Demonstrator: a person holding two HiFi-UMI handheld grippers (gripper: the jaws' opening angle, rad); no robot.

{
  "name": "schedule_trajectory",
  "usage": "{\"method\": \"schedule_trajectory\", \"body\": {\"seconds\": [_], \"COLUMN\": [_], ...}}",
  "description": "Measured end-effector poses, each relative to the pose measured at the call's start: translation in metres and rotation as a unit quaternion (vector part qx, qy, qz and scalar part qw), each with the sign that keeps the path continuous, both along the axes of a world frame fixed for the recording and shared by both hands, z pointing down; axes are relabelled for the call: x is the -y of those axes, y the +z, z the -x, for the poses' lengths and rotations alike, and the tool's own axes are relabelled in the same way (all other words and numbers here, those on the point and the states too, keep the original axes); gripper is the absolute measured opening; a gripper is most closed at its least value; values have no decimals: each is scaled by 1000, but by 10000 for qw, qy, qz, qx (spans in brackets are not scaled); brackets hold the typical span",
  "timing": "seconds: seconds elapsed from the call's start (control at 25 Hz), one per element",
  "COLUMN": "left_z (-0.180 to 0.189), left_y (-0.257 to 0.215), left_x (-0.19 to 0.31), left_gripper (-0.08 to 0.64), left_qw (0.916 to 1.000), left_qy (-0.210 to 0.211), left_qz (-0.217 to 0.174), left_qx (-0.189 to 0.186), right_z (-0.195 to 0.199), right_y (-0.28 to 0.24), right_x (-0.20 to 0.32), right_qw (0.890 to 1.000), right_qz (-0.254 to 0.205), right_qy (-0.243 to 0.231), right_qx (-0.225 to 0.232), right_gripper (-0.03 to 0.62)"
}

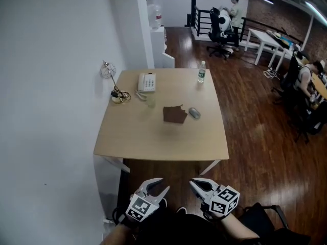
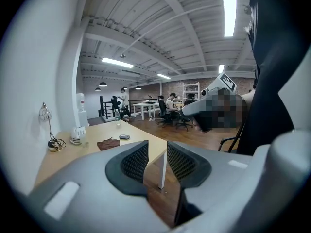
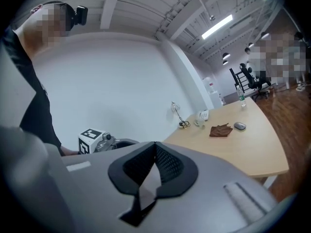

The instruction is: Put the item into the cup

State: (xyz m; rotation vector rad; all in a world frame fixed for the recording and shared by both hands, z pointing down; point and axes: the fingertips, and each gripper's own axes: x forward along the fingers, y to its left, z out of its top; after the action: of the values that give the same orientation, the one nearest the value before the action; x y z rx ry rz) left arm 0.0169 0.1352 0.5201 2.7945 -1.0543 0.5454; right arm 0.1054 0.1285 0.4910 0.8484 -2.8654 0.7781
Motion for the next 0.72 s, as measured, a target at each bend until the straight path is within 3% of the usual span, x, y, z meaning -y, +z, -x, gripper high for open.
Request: {"method": "schedule_trajectory", "body": {"seconds": [0.28,0.52,0.72], "left_z": [11,35,57], "left_y": [1,4,-7], "left_x": [-30,-39,-30], "left_gripper": [115,115,115], "left_qw": [10000,9999,9999], "left_qy": [3,20,-21], "left_qz": [51,100,-78], "left_qx": [14,40,-60], "right_z": [21,41,54], "right_y": [-7,-18,-26], "right_x": [-22,-26,-30], "right_qw": [9989,9990,9978], "right_qz": [-363,-377,-541], "right_qy": [-160,-53,-48], "right_qx": [-242,-214,-388], "right_gripper": [8,8,8]}}
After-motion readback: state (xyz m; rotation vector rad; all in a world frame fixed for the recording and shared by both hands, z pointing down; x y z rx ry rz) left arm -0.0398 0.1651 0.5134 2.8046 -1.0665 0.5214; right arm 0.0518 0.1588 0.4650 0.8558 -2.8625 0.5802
